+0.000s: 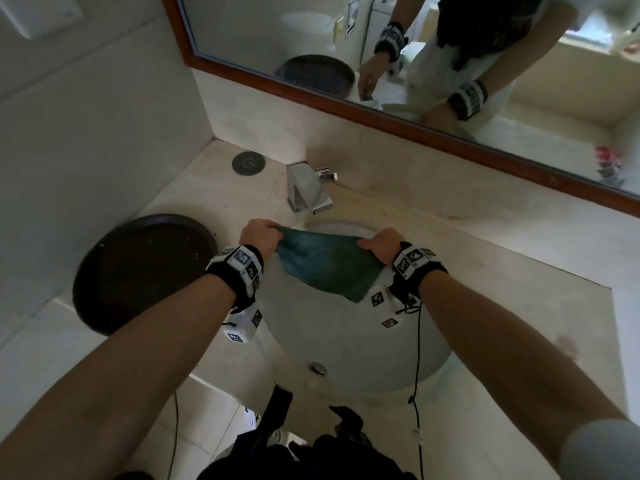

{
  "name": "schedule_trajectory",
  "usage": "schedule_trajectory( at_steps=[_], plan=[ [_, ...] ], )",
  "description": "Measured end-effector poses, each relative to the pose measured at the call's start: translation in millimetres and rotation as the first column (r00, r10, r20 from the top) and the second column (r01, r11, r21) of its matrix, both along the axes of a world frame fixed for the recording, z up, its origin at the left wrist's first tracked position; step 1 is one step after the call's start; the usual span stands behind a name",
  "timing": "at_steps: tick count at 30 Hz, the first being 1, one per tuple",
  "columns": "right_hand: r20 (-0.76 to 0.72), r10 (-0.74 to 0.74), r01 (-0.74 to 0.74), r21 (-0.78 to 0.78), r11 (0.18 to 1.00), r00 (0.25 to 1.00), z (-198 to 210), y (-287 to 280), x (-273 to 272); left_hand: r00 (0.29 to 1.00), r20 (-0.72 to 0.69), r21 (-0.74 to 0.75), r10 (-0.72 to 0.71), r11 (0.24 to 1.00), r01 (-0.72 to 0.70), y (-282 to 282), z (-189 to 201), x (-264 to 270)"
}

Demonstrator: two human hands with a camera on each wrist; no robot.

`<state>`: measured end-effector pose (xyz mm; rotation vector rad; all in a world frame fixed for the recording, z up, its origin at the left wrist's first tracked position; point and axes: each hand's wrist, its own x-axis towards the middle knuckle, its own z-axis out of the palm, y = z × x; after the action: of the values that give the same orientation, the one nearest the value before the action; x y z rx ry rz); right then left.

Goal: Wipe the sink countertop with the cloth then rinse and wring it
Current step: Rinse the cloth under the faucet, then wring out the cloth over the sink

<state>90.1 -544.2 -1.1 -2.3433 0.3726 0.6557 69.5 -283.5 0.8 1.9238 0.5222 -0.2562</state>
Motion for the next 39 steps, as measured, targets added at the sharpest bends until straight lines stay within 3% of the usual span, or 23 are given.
schedule_trajectory(
  at_steps=[4,10,19,24,31,35,39],
  plan=[
    [-0.047,-0.151,0.158,0.225,0.961,0.987,0.0,-1.2,-16.2,1.0,0.01,-0.034,-0.015,0.999,0.015,-10.2,8.4,-12.7],
    [-0.144,-0.352,0.376,0.488,0.788,0.925,14.3,17.4,-42.7,0.989,0.074,-0.179,-0.128,0.974,0.14,-35.0,16.3,-17.4],
    [-0.233,-0.583,0.566,0.663,0.489,0.778,43.7,46.0,-72.1,0.9,0.236,-0.292,-0.367,0.856,0.426,-59.3,26.2,-34.2],
    [-0.248,-0.647,0.585,0.718,0.377,0.721,56.8,56.4,-83.1,0.826,0.266,-0.197,-0.498,0.81,0.552,-56.2,24.3,-40.0],
    [-0.283,-0.649,0.626,0.677,0.387,0.707,62.0,58.0,-89.2,0.763,0.269,-0.199,-0.588,0.741,0.642,-51.5,28.8,-41.8],
    [-0.236,-0.628,0.592,0.671,0.447,0.741,63.9,46.2,-85.4,0.832,0.281,-0.308,-0.479,0.776,0.551,-54.7,29.7,-39.3],
    [-0.193,-0.577,0.531,0.682,0.502,0.794,70.9,29.9,-80.6,0.898,0.26,-0.292,-0.355,0.858,0.423,-64.2,38.5,-39.4]
  ],
)
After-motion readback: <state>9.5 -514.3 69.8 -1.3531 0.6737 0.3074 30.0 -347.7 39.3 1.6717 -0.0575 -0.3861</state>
